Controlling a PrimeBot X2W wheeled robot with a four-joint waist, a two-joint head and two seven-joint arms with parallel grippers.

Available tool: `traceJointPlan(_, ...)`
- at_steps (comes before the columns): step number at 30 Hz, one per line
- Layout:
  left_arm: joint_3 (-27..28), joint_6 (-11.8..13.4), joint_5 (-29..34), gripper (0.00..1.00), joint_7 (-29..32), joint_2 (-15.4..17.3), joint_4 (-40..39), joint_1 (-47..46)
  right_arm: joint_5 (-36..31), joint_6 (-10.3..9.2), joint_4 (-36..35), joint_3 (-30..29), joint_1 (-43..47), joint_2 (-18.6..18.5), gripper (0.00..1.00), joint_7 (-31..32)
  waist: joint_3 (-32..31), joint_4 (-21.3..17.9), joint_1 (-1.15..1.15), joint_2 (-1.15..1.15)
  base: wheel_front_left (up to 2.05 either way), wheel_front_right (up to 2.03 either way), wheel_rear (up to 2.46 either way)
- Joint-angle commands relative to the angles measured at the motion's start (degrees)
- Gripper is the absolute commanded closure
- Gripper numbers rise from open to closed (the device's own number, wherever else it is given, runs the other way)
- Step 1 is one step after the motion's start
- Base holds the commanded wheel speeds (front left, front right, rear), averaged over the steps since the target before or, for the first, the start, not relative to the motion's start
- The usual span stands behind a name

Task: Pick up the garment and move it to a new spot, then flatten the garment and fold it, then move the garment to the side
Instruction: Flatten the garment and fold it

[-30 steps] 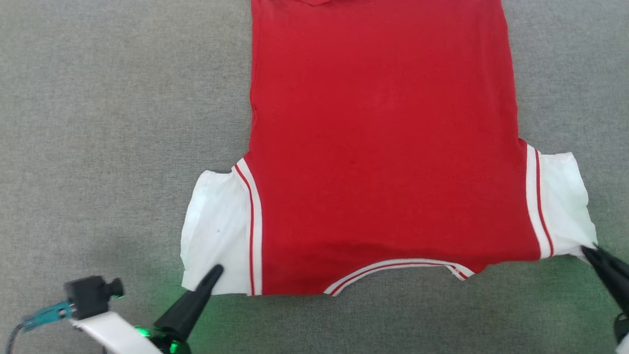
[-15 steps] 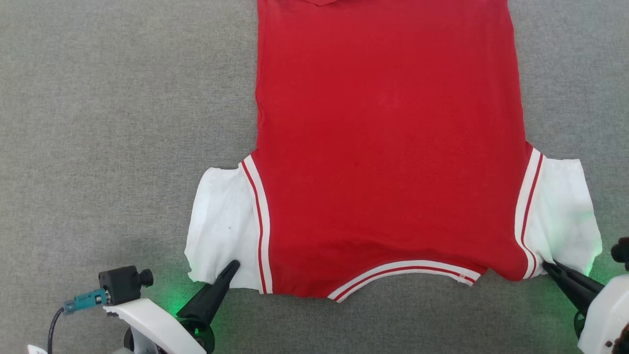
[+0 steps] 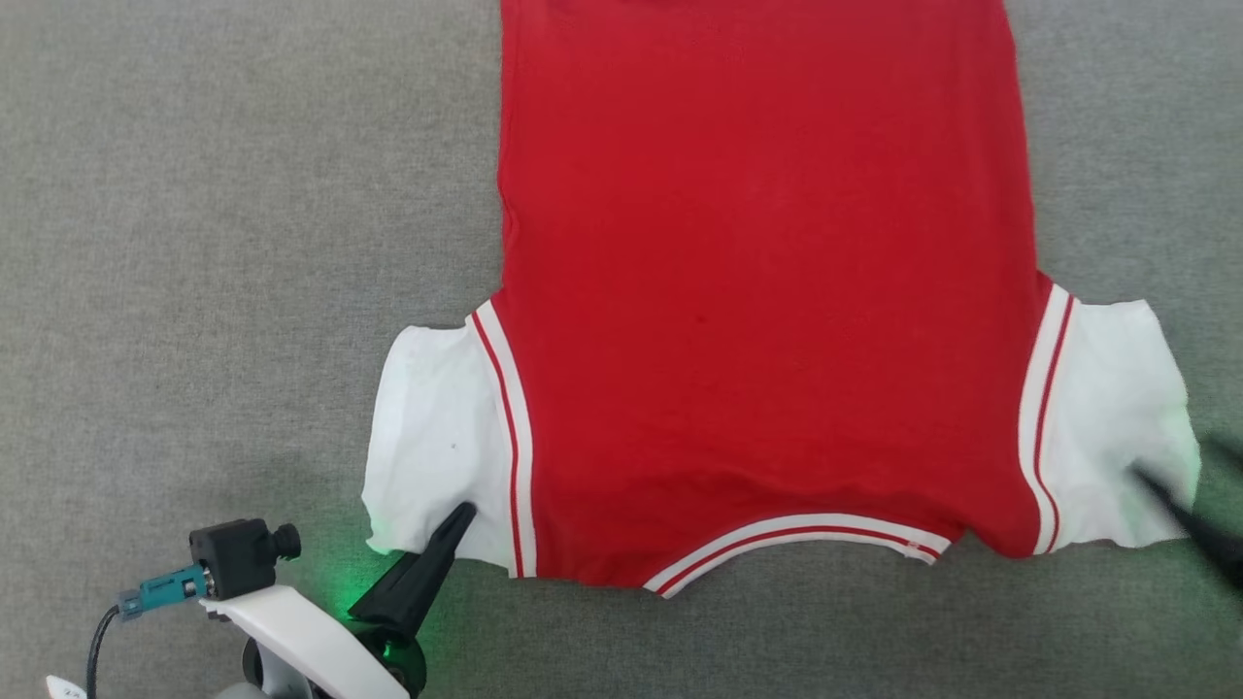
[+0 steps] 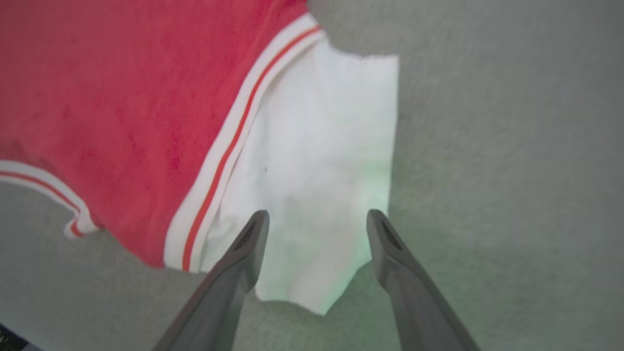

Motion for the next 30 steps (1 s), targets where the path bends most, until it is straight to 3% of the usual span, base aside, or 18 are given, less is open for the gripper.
traceJointPlan(1,0.1,-0.1,0.5,1.0,-0.3,-0.1,-0.5,-0.5,0.7,-0.02,-1.4,-1.6,-0.2,-0.7,0.0,0.7,0.6,0.4,0.0,0.0,0.0,0.0,0.0)
traceJointPlan(5,-0.2,-0.1,2.3,1.0,-0.5,-0.5,-2.5,-1.9,3.0,-0.01,-6.7,-9.8,-4.3,-4.0,0.0,5.7,2.9,2.0,0.0,0.0,0.0,0.0,0.0)
traceJointPlan(10,-1.3,-0.1,4.0,1.0,0.5,-2.1,-3.9,-5.6,4.9,-0.01,-4.5,-10.8,-19.2,-7.4,0.0,12.7,7.2,5.4,0.0,0.0,0.0,0.0,0.0)
traceJointPlan(13,-2.0,-0.2,4.3,1.0,0.6,-3.3,-4.6,-7.7,4.8,-0.02,2.5,-7.1,-31.1,-6.4,0.0,16.1,9.2,8.1,0.0,0.0,0.0,0.0,0.0)
traceJointPlan(20,-3.6,-0.2,5.0,1.0,-0.2,-5.2,-8.5,-10.6,-3.8,-0.01,22.7,2.0,-53.3,-4.4,0.0,20.9,12.6,14.4,0.0,0.0,0.0,0.0,0.0)
traceJointPlan(30,-6.8,-0.1,7.4,1.0,-0.2,-4.9,-13.8,-15.1,-11.0,-0.01,41.8,5.5,-72.3,-2.3,0.0,26.0,18.0,19.5,0.0,0.0,0.0,0.0,0.0)
